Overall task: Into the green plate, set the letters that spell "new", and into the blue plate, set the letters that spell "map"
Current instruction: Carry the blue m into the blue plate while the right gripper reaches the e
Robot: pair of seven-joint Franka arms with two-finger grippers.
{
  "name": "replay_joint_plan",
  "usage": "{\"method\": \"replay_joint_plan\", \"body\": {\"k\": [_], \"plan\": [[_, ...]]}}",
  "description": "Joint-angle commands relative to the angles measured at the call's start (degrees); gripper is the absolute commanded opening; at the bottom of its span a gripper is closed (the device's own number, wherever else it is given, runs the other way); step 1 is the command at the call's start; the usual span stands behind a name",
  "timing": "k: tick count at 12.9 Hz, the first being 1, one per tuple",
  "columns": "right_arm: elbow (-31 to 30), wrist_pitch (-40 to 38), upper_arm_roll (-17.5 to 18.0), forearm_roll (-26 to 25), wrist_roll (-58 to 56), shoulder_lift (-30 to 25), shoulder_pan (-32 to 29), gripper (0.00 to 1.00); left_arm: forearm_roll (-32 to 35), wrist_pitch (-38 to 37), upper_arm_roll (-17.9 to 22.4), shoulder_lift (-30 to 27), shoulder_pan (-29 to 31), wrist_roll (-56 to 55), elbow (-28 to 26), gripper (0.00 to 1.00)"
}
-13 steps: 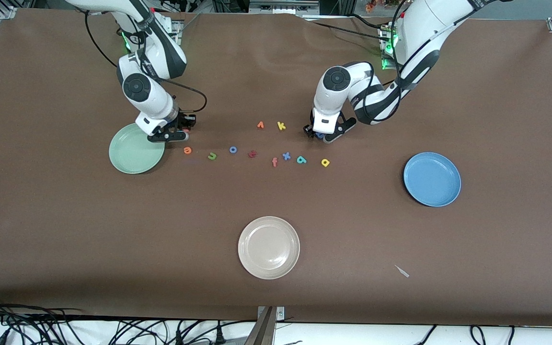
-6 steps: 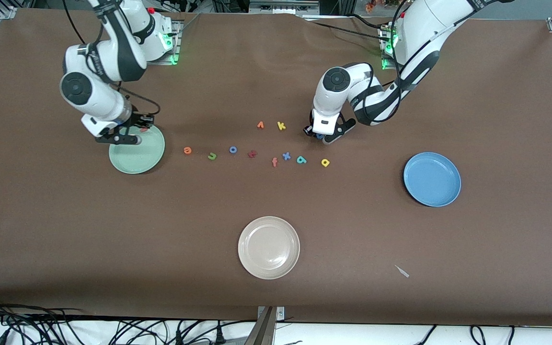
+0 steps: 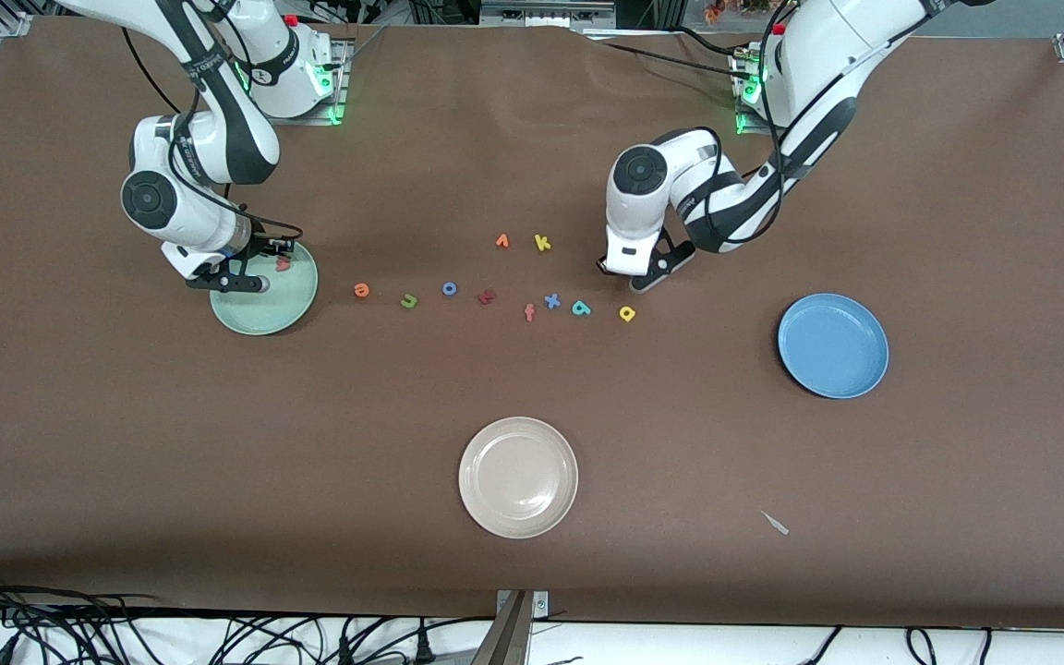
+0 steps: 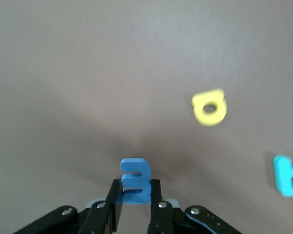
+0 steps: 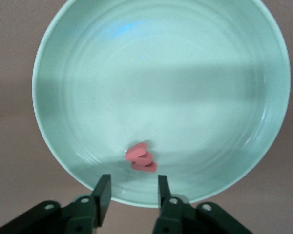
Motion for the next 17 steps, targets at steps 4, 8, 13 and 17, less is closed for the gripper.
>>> {"method": "replay_joint_plan", "body": {"k": [4, 8, 13, 17], "plan": [[5.48, -0.31, 0.8, 0.35, 12.08, 0.27, 3.86, 0.76, -8.87, -21.84, -0.42, 0.63, 5.85, 33.2, 13.9, 0.0], [10.41, 0.83, 0.89, 0.52, 36.93, 6.25, 11.51, 0.68, -8.88, -25.38, -0.42, 0.1, 14.98, 55.01, 15.77, 0.0], [7.6, 12.88, 0.98, 0.52, 51.67, 9.68, 14.59, 0.69, -8.01, -26.7, -0.33, -0.07, 26.33, 80.07, 15.77, 0.0], [7.25, 12.96, 0.98, 0.52, 53.6, 10.48, 15.56, 0.67, -4.93, -21.61, 1.25, 1.59, 31.52, 93.54, 15.15, 0.0]]}}
